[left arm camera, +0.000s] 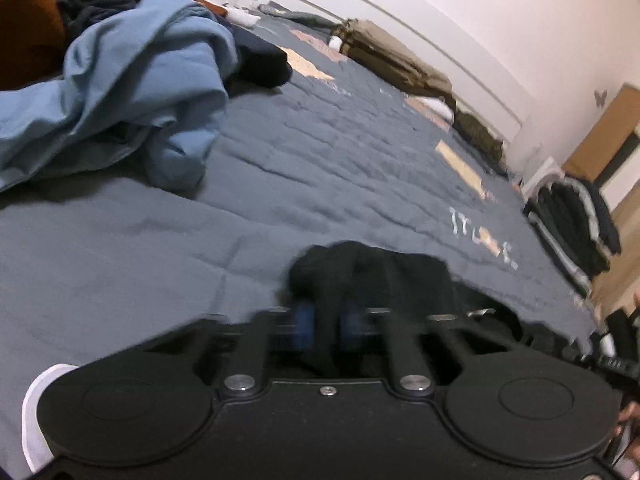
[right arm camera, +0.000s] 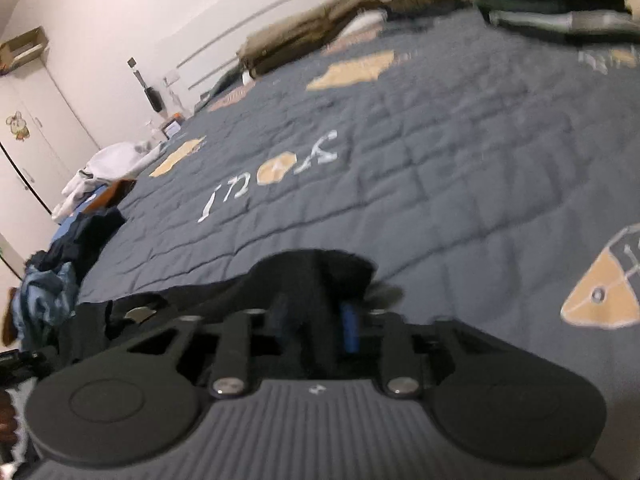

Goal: Fold clothes

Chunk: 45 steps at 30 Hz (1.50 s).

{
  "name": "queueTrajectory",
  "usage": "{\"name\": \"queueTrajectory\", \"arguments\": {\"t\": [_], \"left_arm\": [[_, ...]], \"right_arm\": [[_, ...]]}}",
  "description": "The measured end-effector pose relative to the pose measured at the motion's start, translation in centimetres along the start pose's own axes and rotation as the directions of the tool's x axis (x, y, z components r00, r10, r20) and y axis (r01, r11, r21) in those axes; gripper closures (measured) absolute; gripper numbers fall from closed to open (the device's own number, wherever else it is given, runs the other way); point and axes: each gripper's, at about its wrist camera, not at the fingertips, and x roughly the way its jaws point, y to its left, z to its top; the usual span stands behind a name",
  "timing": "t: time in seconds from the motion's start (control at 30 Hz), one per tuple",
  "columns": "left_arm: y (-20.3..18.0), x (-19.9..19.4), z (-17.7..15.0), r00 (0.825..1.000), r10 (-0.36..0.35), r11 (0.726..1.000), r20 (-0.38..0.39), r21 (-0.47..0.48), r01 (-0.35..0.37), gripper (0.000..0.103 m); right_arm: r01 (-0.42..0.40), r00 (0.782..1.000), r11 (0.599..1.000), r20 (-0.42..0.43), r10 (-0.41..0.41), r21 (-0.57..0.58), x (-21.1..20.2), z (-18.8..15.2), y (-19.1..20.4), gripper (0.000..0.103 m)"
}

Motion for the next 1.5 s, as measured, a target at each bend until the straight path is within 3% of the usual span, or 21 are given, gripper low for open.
{"name": "queueTrajectory", "arguments": {"t": [0.1, 0.2, 0.27, 0.33, 0.37, 0.4, 0.47, 0.57, 0.67, 0.73, 0.8, 1.0, 1.3, 1.5], "left_arm": [[0.6, -2.0, 0.6, 0.99, 0.056, 0.998, 0.127, -0.015, -0.055, 0.096], [0.7, -3.2, 1.1, 0.985, 0.08, 0.997, 0.156, 0.009, -0.082, 0.096], [0.5, -2.2, 0.8, 0.992, 0.102, 0.994, 0.08, 0.028, -0.104, 0.095], [0.4, -1.3, 0.4, 0.991, 0.133, 0.99, 0.012, 0.039, -0.134, 0.093], [0.5, -1.2, 0.3, 0.989, 0.151, 0.988, 0.002, 0.044, -0.151, 0.085], [0.6, -1.2, 0.4, 0.986, 0.167, 0.985, 0.003, 0.047, -0.167, 0.081], [0.9, -2.0, 1.0, 0.984, 0.177, 0.983, 0.035, 0.038, -0.179, 0.061], [0.9, -3.9, 2.0, 0.977, 0.189, 0.98, 0.097, 0.038, -0.193, 0.059], [-0.4, -5.1, 3.3, 0.982, 0.132, 0.989, 0.132, 0.052, -0.14, 0.059], [-1.9, -5.5, 3.8, 0.985, 0.085, 0.991, 0.148, 0.086, -0.098, 0.059], [-3.9, -5.2, 3.9, 0.992, 0.024, 0.988, 0.127, 0.146, -0.042, 0.058], [-8.7, -2.5, 2.3, 0.998, -0.048, 0.954, 0.04, 0.297, 0.034, 0.058], [-11.7, 0.0, 0.2, 0.992, -0.123, 0.933, -0.029, 0.337, 0.126, 0.058], [-11.2, 1.2, -0.1, 0.989, -0.135, 0.945, -0.059, 0.294, 0.146, 0.057]], "right_arm": [[0.013, 0.996, 1.0, 0.086, -0.013, 0.003, -1.0, 0.3, 0.0, 0.094], [0.045, 0.984, 0.998, 0.169, -0.05, 0.037, -2.1, 0.7, -0.7, 0.094], [0.086, 0.986, 0.995, 0.143, -0.091, 0.041, -1.4, 0.6, -0.9, 0.094], [0.145, 0.988, 0.989, 0.06, -0.144, -0.013, 0.0, 0.2, -0.6, 0.09], [0.162, 0.986, 0.987, 0.05, -0.161, -0.013, 0.3, 0.0, -0.6, 0.09], [0.156, 0.987, 0.988, 0.037, -0.155, -0.004, 0.2, 0.2, -0.7, 0.088], [0.147, 0.989, 0.989, 0.015, -0.147, 0.013, -0.2, 0.8, -0.9, 0.086], [0.15, 0.989, 0.988, -0.004, -0.15, 0.023, -1.7, 2.2, -0.9, 0.083], [0.155, 0.988, 0.988, 0.03, -0.154, -0.017, -3.7, 3.6, 0.1, 0.079], [0.126, 0.991, 0.991, 0.053, -0.123, -0.049, -4.2, 4.0, 1.1, 0.066], [0.083, 0.996, 0.993, 0.052, -0.079, -0.088, -4.3, 4.3, 2.6, 0.062], [-0.002, 1.0, 0.979, -0.021, -0.003, -0.205, -1.8, 3.1, 7.5, 0.058], [-0.054, 0.992, 0.936, -0.129, 0.01, -0.347, 3.2, 1.8, 12.6, 0.057], [-0.077, 0.973, 0.861, -0.225, -0.044, -0.503, 7.4, 1.3, 14.9, 0.057]]}}
